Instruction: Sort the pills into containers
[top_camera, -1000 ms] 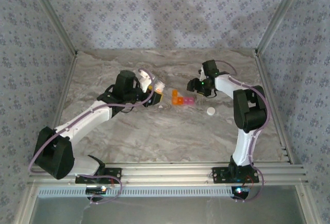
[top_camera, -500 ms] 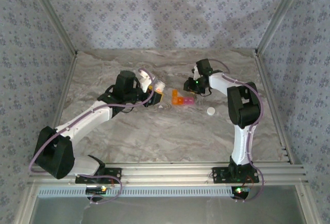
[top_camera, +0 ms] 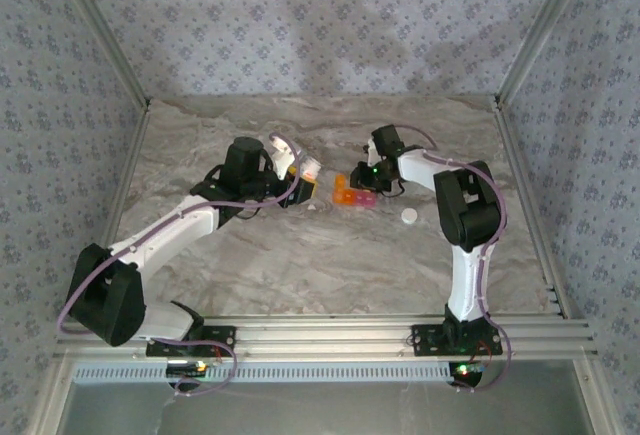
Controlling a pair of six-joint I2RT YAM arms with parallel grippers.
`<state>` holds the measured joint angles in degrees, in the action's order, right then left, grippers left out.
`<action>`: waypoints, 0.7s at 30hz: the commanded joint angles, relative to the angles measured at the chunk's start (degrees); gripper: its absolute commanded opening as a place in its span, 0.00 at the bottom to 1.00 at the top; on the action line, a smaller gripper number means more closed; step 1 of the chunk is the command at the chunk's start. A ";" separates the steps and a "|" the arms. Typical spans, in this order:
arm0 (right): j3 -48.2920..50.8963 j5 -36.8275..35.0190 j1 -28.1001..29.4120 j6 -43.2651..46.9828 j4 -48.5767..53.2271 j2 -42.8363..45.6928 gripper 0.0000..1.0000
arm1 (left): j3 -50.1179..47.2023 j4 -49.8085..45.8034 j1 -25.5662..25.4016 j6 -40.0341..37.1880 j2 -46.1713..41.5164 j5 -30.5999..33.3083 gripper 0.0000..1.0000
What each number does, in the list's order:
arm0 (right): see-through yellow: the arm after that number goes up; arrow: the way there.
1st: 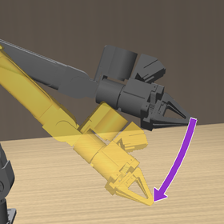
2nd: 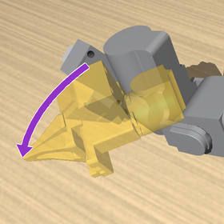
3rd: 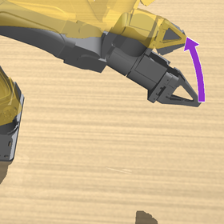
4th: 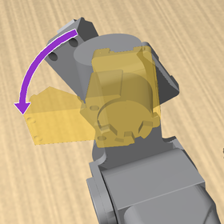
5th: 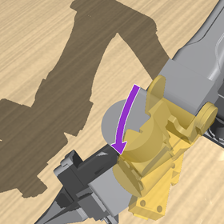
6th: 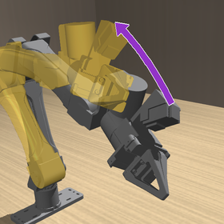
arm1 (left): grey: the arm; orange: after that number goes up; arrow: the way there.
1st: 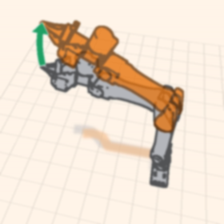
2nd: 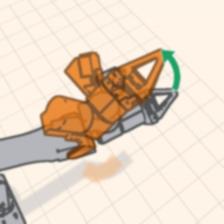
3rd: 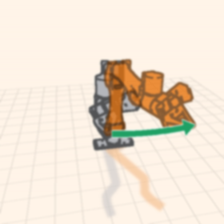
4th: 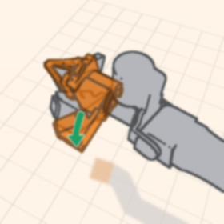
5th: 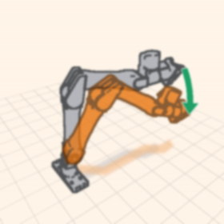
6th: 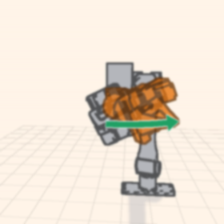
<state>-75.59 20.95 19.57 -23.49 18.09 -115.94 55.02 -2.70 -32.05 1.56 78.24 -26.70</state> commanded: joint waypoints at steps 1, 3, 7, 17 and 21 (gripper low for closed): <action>2.60 1.81 1.82 -0.82 -0.22 1.96 0.29 | 0.61 2.57 -0.31 -0.64 0.53 -1.99 0.00; 3.04 2.03 2.52 -1.06 -0.70 2.14 0.28 | 0.45 2.61 -0.31 -0.64 0.59 -2.06 0.00; 3.27 2.51 4.18 -1.47 -1.32 1.68 0.28 | 0.14 2.44 -0.29 -0.61 0.44 -1.95 0.00; 6.77 4.04 6.76 -3.79 -4.72 4.50 0.28 | -0.25 2.44 -0.37 -0.55 0.41 -1.93 0.00; 9.13 3.57 6.93 -4.17 -4.86 6.51 0.36 | -0.68 2.43 -0.31 -0.94 0.92 -2.40 0.00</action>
<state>-68.05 23.20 25.82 -26.44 11.88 -111.87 54.94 -2.35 -32.05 1.56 78.70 -27.62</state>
